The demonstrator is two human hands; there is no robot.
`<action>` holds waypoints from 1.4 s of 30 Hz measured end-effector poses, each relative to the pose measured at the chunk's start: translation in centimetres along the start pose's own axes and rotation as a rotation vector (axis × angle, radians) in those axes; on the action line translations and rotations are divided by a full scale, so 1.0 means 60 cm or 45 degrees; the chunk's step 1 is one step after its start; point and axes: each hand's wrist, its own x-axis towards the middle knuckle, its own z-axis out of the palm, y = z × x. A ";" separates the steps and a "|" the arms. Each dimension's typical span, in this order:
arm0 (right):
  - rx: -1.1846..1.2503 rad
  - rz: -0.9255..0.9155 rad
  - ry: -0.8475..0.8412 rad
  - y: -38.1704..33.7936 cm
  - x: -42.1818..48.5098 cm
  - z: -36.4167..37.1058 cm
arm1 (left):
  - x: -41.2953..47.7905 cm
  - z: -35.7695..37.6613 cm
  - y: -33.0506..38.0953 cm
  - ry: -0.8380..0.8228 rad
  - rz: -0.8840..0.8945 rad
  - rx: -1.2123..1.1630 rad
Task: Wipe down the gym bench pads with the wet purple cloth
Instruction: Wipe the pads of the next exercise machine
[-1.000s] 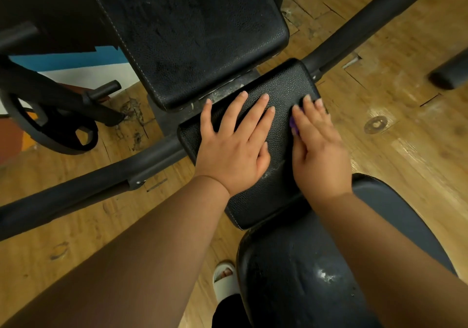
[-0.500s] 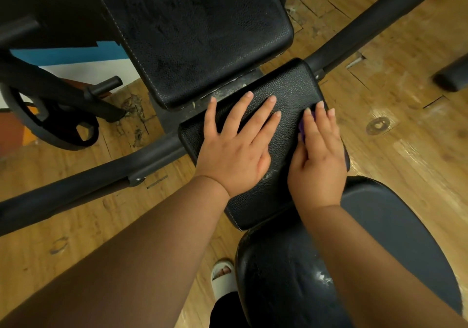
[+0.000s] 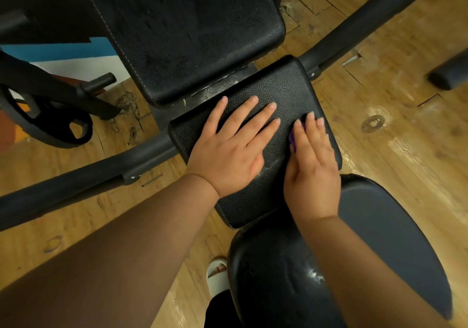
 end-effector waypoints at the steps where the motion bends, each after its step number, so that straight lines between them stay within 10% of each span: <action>1: -0.015 0.020 0.022 0.005 0.014 0.000 | 0.000 0.000 0.000 0.003 0.004 -0.018; 21: -0.163 -0.190 -0.104 0.023 -0.015 -0.013 | 0.000 0.000 0.001 0.008 -0.010 -0.033; 28: -0.109 0.200 0.044 -0.011 0.015 0.007 | 0.001 0.001 0.001 0.016 -0.014 -0.019; 42: -0.105 0.212 -0.116 -0.045 -0.040 0.004 | 0.000 0.000 -0.001 -0.007 -0.018 -0.041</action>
